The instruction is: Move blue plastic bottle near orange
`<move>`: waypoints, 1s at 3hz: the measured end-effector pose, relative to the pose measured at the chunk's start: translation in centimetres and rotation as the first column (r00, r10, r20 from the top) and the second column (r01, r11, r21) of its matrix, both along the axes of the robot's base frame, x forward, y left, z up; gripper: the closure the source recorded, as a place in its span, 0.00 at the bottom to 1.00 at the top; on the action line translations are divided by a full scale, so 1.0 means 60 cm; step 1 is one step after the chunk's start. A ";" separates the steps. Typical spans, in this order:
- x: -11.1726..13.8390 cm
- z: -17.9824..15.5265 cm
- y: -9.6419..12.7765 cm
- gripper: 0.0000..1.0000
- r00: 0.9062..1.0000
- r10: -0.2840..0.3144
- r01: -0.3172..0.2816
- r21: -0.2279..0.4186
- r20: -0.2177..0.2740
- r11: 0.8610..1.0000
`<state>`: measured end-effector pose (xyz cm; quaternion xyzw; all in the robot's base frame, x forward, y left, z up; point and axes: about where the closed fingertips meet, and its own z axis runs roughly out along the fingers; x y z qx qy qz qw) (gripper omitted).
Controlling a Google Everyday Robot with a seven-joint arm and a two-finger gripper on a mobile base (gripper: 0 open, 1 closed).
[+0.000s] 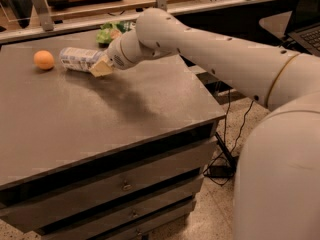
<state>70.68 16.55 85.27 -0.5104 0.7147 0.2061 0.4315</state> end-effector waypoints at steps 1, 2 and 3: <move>0.008 -0.010 0.007 1.00 1.000 0.008 -0.008 -0.012 -0.012 1.000; 0.011 -0.018 0.009 0.85 1.000 0.008 -0.008 -0.010 -0.026 1.000; 0.012 -0.015 0.020 0.62 0.999 0.034 -0.034 0.003 -0.027 0.999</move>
Offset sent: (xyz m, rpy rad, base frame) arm 0.0111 0.0019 -0.0134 -0.0046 0.0407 -0.0009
